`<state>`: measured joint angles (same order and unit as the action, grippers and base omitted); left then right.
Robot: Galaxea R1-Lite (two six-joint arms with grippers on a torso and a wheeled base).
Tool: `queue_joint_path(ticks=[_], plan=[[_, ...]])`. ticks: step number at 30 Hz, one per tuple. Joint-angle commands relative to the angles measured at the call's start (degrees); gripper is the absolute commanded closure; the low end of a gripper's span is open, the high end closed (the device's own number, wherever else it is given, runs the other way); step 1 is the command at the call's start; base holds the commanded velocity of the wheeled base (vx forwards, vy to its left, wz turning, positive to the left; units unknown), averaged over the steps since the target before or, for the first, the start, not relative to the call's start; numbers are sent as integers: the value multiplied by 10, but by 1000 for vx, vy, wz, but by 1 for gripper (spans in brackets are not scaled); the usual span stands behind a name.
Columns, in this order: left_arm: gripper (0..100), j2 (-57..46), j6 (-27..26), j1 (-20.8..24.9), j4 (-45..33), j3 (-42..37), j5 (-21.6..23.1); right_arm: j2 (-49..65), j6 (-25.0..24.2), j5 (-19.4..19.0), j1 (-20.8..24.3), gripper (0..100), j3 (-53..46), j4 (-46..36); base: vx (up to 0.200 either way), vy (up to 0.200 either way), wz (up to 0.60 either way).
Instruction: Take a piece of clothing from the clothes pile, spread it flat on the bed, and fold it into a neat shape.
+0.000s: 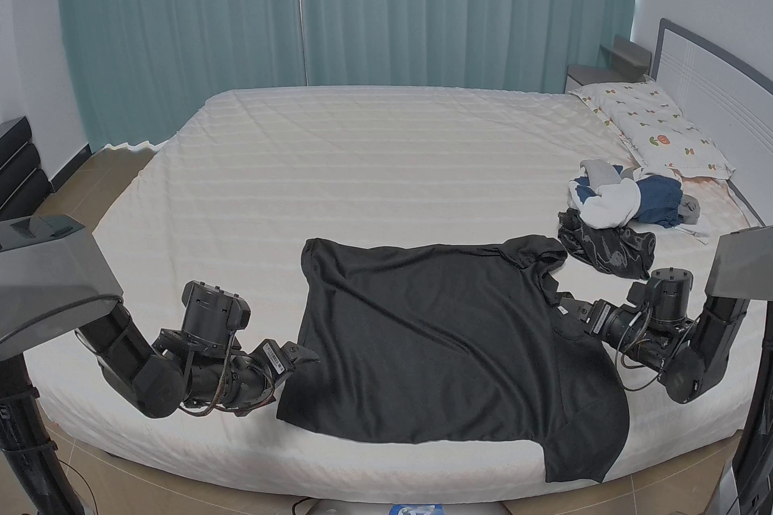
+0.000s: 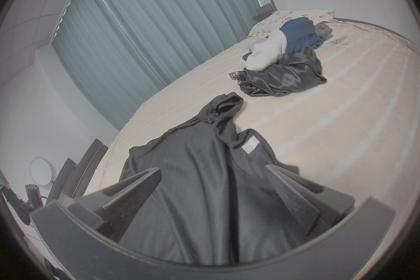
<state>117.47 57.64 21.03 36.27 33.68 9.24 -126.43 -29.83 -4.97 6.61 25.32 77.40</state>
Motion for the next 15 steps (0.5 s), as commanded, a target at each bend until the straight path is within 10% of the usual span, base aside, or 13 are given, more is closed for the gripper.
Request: queue_joint_path(ticks=[1, 15], plan=[[0, -31, 8, 20, 32, -42, 3, 47, -1, -10, -4, 0, -89, 48, -200, 0, 0], [0, 91, -67, 29, 51, 16, -128, 12, -5, -13, -5, 0, -130, 106, -43, 0, 0]])
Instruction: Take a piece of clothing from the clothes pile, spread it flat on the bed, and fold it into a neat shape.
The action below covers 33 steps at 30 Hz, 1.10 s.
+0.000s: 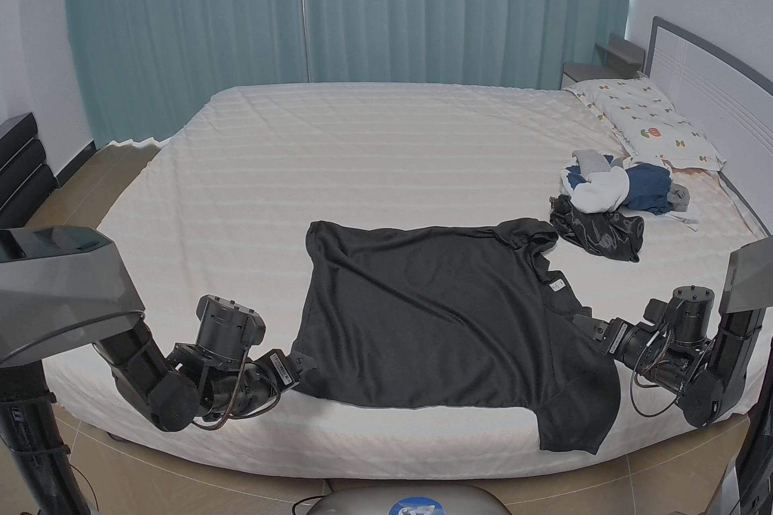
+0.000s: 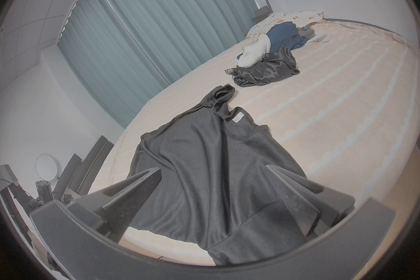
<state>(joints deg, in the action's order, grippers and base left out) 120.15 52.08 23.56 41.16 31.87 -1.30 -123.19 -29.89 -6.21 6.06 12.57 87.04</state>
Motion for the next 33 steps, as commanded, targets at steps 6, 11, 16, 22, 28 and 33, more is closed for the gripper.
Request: queue_joint_path(ticks=[6, 11, 16, 22, 28, 33], plan=[[0, 76, -13, -2, -4, 82, -24, -36, -17, 0, 1, 0, -3, 24, 0, 0, 0], [0, 92, -15, -3, -14, 103, -24, -35, -17, 0, 0, 0, -4, 24, 0, 0, 0], [0, 99, -15, -3, -17, 115, -25, -34, -17, 0, -1, 0, -4, 24, 0, 0, 0], [0, 113, -38, 1, -35, 136, -44, -30, -17, 0, 0, 0, -6, 25, 0, 0, 0], [0, 131, -46, 3, -48, 164, -63, -33, -17, 0, 0, 0, -5, 25, 0, 0, 0], [100, 133, -47, 3, -80, 176, -66, -35, -17, -1, -4, 0, -5, 24, 0, 0, 0]])
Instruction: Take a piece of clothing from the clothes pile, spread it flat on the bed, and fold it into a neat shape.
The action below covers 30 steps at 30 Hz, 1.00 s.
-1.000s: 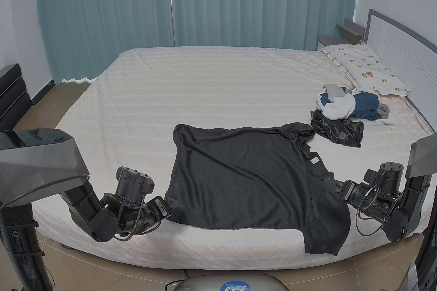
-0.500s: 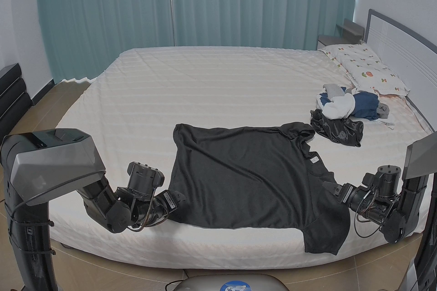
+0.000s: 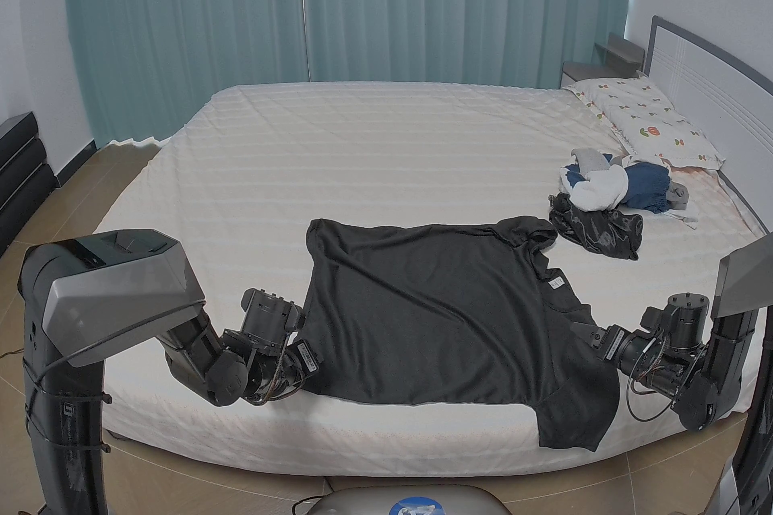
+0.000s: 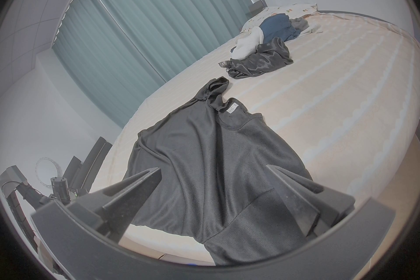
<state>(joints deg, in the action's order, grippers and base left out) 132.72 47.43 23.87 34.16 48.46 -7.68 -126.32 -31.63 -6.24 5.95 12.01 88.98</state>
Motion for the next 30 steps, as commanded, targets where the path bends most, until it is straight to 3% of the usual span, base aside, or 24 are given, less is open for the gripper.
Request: queue_joint_path(ticks=[1, 8, 14, 20, 30], plan=[[100, 6, -1, 0, -13, 10, -5, -4, 0, -1, -5, 0, 0, 5, 0, 0, 0], [100, -27, -4, -12, -72, -24, -14, -3, 4, -22, -23, 0, -10, 5, 0, 0, 0], [100, -77, -5, -34, -74, -86, -12, -16, 14, -32, -50, 0, -25, 1, 0, 0, 0], [100, -119, -15, -60, -74, -140, -9, -57, 55, -51, -75, 0, -47, 5, 0, 0, 0], [100, -121, -19, -62, -67, -173, -2, -88, 60, -64, -47, 0, -37, 5, 0, 0, 0]])
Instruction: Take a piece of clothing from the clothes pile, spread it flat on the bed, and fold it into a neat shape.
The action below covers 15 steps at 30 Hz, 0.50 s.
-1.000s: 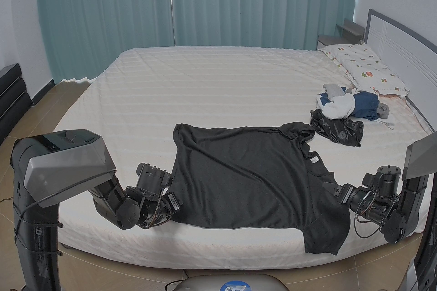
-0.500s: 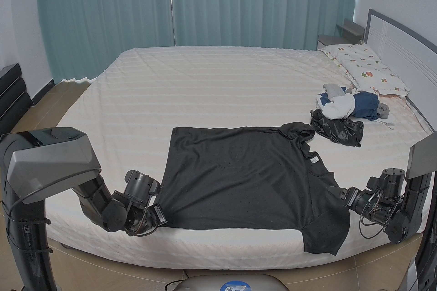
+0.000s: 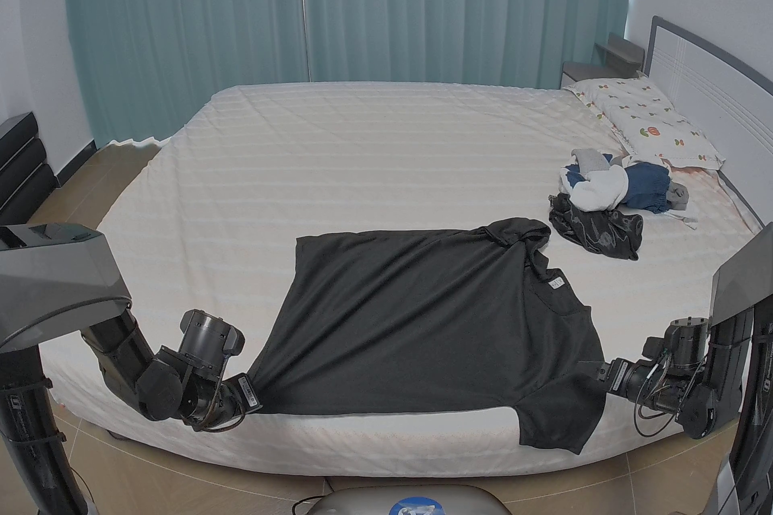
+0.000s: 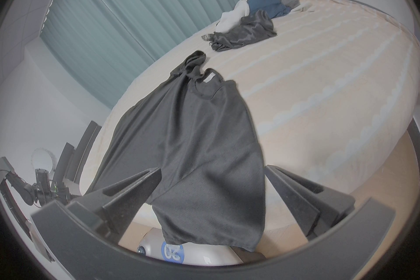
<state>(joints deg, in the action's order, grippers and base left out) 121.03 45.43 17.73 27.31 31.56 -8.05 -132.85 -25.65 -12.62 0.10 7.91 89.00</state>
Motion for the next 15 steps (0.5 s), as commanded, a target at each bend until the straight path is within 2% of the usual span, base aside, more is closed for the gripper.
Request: queue_joint_path(ticks=[1, 7, 15], plan=[[100, -4, 1, -1, 1, -2, 6, -29, 0, 0, 16, 0, 7, 5, 0, 0, 0], [100, -3, 2, -1, 1, 3, 13, -50, 0, 7, 25, 0, 33, 5, 0, 0, 0], [100, -2, 2, 0, 1, 3, 13, -42, 10, 7, -6, 0, 23, 5, 0, 0, 0]])
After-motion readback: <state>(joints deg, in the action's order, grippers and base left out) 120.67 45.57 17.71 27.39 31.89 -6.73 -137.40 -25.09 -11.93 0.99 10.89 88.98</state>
